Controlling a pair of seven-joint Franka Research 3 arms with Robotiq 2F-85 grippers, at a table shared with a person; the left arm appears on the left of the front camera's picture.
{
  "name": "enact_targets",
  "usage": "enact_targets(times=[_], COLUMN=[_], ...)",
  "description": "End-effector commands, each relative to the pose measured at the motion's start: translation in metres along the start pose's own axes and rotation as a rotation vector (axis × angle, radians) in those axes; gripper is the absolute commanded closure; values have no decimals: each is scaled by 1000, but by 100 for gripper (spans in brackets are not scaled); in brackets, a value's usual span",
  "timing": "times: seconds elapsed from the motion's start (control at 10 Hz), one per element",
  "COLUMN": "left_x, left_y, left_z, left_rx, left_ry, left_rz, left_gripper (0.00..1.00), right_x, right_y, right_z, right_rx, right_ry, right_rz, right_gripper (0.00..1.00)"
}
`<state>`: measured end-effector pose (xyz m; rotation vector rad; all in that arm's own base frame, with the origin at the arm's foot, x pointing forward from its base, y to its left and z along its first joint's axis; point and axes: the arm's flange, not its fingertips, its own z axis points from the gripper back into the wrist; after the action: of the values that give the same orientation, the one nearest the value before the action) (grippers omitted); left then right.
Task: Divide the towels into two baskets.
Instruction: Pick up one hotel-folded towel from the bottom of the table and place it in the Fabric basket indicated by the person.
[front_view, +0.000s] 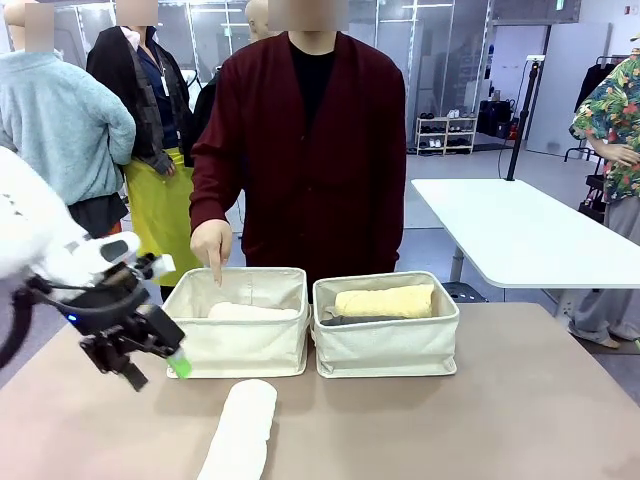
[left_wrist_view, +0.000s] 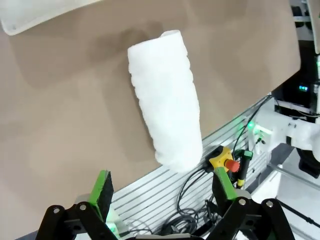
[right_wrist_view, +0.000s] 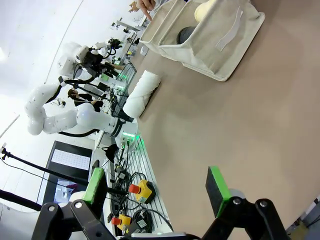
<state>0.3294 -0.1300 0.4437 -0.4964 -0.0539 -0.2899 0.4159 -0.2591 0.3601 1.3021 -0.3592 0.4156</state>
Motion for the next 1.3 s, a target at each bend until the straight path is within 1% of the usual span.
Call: enact_targets(times=[0.0, 0.1, 0.3, 0.4, 0.8, 1.1, 1.2], left_x=[-41, -41, -45, -48, -53, -62, -65], left_y=[0, -3, -8, -10, -9, -5, -5], left_z=[-58, -69, -92, -101, -135, -146, -149], left_rx=[57, 85, 71, 69, 50, 133, 138], left_ry=[-28, -37, -71, -89, -94, -128, -128], left_rz=[56, 79, 128, 138, 140, 124, 120], left_gripper=[0, 0, 0, 0, 0, 0, 0], right_x=[0, 0, 0, 0, 0, 0, 0], right_y=[3, 3, 3, 3, 3, 3, 3], right_z=[0, 0, 0, 0, 0, 0, 0], right_rx=[-6, -6, -6, -6, -6, -6, -6], right_ry=[6, 6, 6, 6, 6, 6, 6], right_rz=[0, 0, 0, 0, 0, 0, 0], right_gripper=[0, 0, 0, 0, 0, 0, 0])
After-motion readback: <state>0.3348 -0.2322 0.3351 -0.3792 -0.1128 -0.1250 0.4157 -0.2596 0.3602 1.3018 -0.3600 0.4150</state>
